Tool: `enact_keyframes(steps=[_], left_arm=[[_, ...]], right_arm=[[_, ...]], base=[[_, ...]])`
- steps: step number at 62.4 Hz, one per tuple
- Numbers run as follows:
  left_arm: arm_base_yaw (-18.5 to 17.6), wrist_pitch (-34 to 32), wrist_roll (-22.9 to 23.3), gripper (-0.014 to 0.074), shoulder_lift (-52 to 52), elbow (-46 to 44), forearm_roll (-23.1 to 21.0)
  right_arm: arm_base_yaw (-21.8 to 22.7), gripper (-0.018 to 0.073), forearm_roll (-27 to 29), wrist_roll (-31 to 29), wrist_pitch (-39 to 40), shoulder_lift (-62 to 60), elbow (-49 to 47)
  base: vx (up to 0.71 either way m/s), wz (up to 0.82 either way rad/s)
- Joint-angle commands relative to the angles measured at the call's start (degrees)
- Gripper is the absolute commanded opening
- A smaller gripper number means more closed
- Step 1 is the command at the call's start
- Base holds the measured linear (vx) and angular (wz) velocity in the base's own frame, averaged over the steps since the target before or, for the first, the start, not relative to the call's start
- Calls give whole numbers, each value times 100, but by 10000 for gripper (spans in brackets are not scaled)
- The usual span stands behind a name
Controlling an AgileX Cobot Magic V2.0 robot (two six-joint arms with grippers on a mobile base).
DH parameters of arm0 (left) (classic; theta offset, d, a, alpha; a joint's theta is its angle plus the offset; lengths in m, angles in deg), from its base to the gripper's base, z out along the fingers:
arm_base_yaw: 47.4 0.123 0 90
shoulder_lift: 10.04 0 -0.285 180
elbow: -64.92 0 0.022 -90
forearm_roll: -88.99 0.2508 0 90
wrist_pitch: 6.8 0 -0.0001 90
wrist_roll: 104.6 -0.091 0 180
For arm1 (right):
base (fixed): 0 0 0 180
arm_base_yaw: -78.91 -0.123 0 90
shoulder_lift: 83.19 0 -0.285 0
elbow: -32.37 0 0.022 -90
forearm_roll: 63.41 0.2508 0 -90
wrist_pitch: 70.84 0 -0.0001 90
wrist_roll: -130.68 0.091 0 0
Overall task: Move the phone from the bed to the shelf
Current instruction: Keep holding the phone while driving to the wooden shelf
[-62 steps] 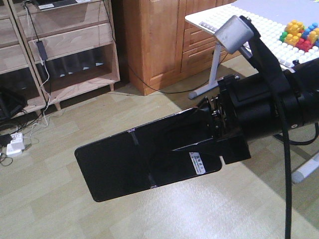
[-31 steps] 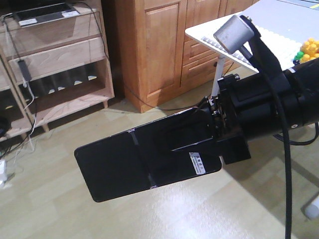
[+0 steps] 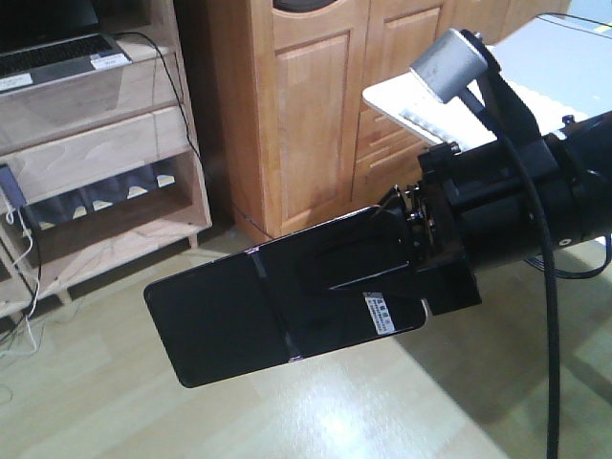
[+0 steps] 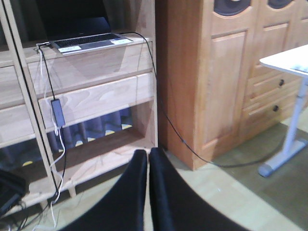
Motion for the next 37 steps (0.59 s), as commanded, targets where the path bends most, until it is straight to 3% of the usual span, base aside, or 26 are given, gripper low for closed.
enact_keyframes(steps=[1, 37], left_arm=[[2, -399, 0, 1, 48, 41, -53], [2, -399, 0, 1, 48, 41, -53]], right_arm=[[3, -2, 492, -12, -310, -159, -158], [3, -2, 492, -12, -310, -159, -158]], base=[[46, 7], [47, 21]])
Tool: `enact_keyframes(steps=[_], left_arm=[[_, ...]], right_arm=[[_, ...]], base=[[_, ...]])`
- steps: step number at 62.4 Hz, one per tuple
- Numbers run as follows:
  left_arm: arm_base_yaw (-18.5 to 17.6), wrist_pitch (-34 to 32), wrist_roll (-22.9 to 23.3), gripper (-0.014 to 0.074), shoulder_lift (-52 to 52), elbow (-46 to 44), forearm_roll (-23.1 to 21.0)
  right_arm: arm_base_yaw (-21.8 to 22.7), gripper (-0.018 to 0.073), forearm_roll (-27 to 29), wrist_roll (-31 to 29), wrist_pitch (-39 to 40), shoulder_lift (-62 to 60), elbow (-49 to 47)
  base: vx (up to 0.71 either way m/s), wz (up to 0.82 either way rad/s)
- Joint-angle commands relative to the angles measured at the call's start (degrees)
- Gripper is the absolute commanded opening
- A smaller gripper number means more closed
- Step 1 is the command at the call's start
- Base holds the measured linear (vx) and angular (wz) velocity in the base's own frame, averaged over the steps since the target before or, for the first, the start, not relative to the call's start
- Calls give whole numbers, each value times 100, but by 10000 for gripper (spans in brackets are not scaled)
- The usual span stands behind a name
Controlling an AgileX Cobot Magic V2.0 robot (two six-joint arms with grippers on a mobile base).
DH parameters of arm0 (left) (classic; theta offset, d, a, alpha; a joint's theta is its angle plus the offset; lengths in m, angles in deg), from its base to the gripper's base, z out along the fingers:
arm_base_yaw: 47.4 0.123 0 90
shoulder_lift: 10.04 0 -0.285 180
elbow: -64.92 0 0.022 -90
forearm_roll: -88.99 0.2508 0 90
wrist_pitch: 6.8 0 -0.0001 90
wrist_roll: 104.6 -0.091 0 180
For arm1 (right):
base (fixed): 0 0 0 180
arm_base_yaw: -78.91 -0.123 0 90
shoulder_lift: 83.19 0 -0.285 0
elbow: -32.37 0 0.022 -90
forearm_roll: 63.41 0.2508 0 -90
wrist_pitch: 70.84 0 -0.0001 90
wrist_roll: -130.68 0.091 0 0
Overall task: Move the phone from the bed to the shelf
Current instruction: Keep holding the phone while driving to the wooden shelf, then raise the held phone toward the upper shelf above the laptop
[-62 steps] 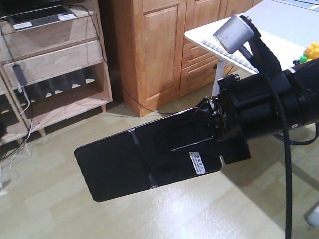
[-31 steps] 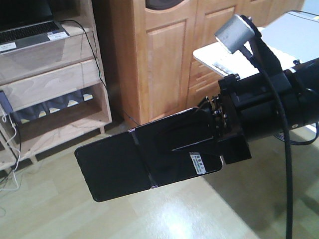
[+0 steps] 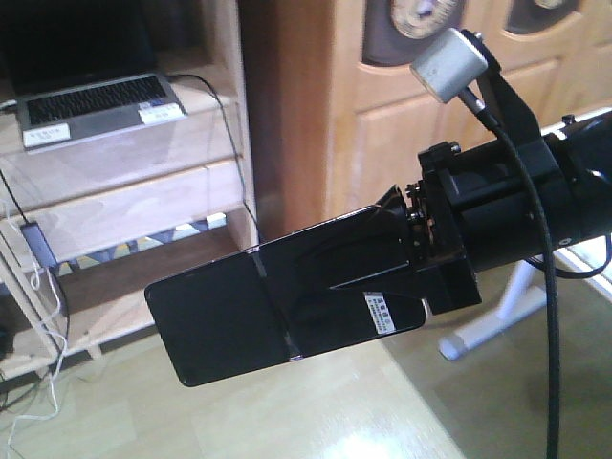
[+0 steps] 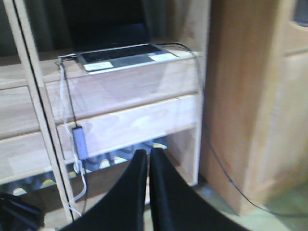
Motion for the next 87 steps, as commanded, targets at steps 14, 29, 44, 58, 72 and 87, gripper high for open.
enact_keyframes(steps=[14, 29, 44, 58, 72, 87], left_arm=[[2, -399, 0, 1, 48, 41, -53], [2, -399, 0, 1, 48, 41, -53], [2, -399, 0, 1, 48, 41, -53], [2, -399, 0, 1, 48, 41, -53], [2, -399, 0, 1, 48, 41, -53], [2, -399, 0, 1, 48, 41, -53]], right_arm=[[3, -2, 492, -12, -310, -159, -158], [3, -2, 492, -12, -310, -159, -158], [3, -2, 492, -12, -310, -159, -158], [3, -2, 492, -12, -310, -159, -158], [3, -2, 492, -12, -310, -159, -158], [3, -2, 492, -12, -310, -159, -158]], base=[[45, 26], [43, 26], [38, 34], [34, 37], [29, 34], [25, 22]])
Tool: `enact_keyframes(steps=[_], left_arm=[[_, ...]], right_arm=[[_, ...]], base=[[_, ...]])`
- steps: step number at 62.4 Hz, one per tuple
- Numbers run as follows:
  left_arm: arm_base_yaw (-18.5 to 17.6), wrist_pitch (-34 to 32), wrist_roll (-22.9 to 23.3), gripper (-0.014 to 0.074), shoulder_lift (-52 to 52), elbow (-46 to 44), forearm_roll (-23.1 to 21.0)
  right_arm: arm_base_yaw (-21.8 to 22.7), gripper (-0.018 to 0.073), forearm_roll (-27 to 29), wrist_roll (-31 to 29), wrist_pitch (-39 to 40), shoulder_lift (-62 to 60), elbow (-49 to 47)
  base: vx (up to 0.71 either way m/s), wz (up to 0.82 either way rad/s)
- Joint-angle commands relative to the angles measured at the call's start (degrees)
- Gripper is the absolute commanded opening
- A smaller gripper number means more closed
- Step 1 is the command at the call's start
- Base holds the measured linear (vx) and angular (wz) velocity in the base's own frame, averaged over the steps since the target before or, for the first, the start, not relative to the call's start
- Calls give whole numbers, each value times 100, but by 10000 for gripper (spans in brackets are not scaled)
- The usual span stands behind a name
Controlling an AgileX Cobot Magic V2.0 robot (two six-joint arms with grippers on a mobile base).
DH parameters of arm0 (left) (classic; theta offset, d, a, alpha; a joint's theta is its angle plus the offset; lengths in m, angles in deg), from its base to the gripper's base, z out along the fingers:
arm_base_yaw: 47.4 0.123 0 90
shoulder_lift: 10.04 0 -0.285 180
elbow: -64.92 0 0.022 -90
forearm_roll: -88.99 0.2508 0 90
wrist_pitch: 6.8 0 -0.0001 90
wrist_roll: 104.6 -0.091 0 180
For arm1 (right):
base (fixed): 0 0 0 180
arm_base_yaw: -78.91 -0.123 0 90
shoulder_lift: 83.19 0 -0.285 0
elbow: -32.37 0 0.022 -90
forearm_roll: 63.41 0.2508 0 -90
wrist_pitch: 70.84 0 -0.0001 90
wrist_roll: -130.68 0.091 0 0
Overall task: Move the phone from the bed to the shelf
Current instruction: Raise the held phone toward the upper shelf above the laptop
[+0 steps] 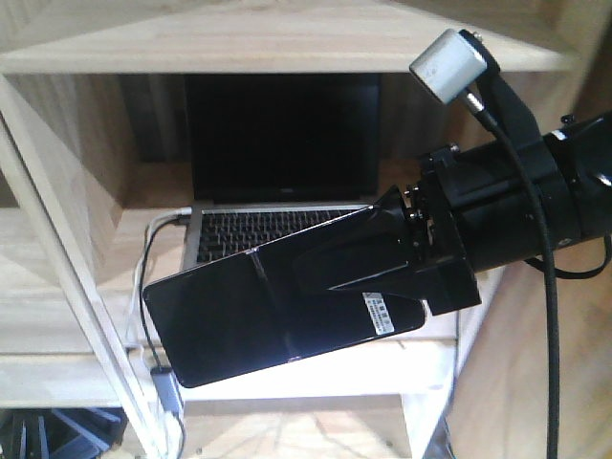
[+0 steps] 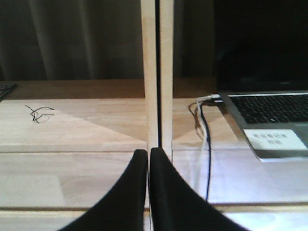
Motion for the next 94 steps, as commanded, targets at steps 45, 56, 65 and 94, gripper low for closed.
enact_keyframes(steps=[45, 56, 65, 94], left_arm=[[2, -399, 0, 1, 48, 41, -53], [2, -399, 0, 1, 48, 41, -53], [2, -399, 0, 1, 48, 41, -53], [2, -399, 0, 1, 48, 41, -53]], right_arm=[[3, -2, 492, -17, -310, -159, -158], [3, -2, 492, -17, -310, -159, -158], [3, -2, 492, -17, -310, -159, -158], [3, -2, 497, -17, -310, -159, -158]], base=[[15, 0], [2, 1], [0, 0], [0, 0]])
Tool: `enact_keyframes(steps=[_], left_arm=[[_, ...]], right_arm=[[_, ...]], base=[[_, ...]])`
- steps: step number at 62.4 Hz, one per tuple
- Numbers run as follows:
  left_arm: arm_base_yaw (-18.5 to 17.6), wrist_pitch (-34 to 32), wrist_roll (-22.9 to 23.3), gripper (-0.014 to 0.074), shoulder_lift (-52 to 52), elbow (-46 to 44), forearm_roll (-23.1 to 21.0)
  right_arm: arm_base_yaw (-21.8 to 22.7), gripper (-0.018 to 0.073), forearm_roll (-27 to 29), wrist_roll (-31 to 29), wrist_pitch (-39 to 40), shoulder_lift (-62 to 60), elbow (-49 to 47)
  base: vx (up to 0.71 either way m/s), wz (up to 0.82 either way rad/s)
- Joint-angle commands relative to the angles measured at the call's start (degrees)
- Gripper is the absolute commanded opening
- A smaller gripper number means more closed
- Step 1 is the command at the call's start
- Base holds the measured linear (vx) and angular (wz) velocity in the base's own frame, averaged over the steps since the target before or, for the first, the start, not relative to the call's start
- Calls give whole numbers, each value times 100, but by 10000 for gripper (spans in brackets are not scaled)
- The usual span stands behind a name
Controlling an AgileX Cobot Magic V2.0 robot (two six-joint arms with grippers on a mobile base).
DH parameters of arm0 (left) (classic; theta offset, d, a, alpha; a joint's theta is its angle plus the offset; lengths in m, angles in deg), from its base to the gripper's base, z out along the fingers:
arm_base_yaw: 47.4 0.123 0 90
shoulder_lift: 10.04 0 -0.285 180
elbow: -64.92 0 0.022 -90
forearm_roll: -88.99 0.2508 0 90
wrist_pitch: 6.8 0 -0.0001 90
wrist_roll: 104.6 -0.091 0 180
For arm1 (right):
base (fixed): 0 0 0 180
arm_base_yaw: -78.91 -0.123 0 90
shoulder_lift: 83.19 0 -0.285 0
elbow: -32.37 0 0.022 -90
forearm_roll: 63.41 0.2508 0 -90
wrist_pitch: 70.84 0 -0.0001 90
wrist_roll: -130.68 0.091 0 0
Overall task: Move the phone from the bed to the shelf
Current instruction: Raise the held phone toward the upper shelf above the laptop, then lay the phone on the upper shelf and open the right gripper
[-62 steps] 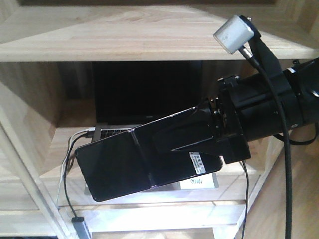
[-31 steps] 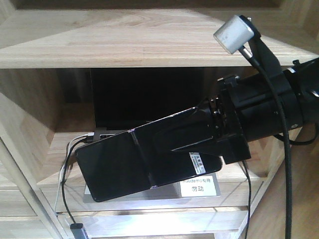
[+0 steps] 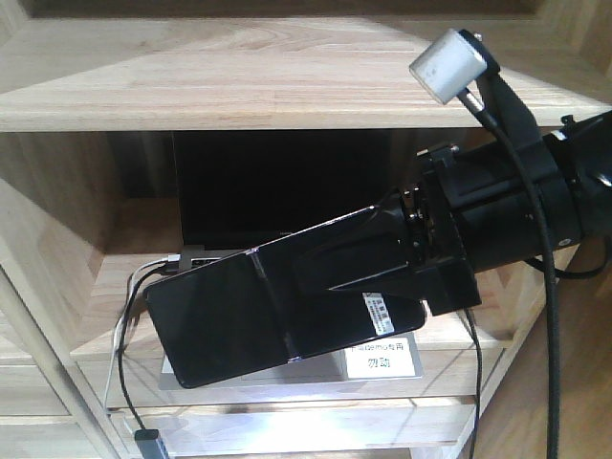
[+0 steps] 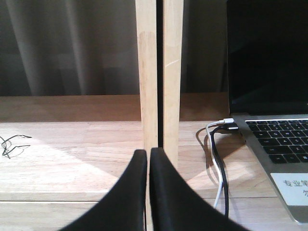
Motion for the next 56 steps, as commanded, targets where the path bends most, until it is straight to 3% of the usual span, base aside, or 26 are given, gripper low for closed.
enact_keyframes(steps=[1, 36, 56], left_arm=[[2, -399, 0, 1, 48, 41, -53], [2, -399, 0, 1, 48, 41, -53], [2, -399, 0, 1, 48, 41, -53]], right_arm=[[3, -2, 505, -17, -310, -159, -158], [3, -2, 641, -17, -313, -159, -274], [3, -2, 645, 376, 51, 6, -1865]], base=[[0, 0], [0, 0], [0, 0]])
